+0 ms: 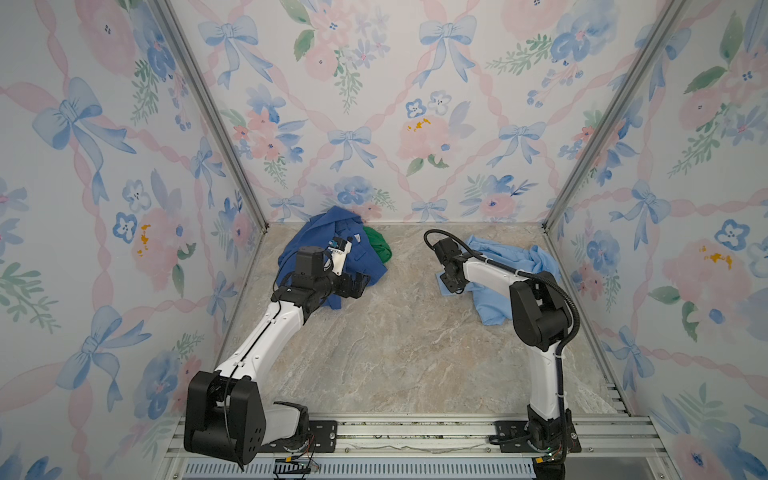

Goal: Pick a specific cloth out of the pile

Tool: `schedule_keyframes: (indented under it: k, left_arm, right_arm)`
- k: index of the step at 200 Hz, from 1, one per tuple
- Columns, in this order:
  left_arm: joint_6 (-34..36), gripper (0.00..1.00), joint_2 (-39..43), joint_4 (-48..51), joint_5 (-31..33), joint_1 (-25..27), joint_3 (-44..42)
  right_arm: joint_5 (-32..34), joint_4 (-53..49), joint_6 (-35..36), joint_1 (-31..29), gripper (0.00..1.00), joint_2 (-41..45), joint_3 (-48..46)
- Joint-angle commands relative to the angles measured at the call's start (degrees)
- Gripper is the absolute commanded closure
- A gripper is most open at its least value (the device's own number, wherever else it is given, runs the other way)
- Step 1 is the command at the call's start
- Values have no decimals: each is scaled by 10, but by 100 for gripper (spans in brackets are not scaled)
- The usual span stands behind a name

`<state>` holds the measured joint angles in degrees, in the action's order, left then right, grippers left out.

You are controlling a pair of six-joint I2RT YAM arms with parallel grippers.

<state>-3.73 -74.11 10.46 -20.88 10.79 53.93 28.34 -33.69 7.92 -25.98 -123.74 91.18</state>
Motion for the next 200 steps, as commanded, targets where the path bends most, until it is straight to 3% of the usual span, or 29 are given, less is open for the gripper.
schedule_keyframes:
  k: [1,5,51,104,142,153,179,200]
  left_arm:
    - [-9,2,-5,3,-8,-1,11]
    - [-9,2,-4,3,-8,-1,11]
    - [-10,2,-1,3,-14,0,12]
    - [-11,2,0,3,-16,1,12]
    - [-13,2,-3,3,-16,1,13]
    - [-12,2,-3,3,-16,2,12]
    - [-12,2,-2,3,-14,5,12]
    - [-10,2,-2,3,-12,8,11]
  right_arm:
    - [0,-27,-16,3,95,-5,2]
    - [-3,-24,-18,3,100,0,1]
    - [-84,-16,-45,44,100,88,45]
    - [-326,-28,-146,223,100,156,82]
    - [-480,110,-278,353,100,196,-31]
    - [-511,160,-327,388,95,190,-65]
    - [-552,171,-381,437,91,127,-82]
    - [-565,202,-432,459,77,79,-98]
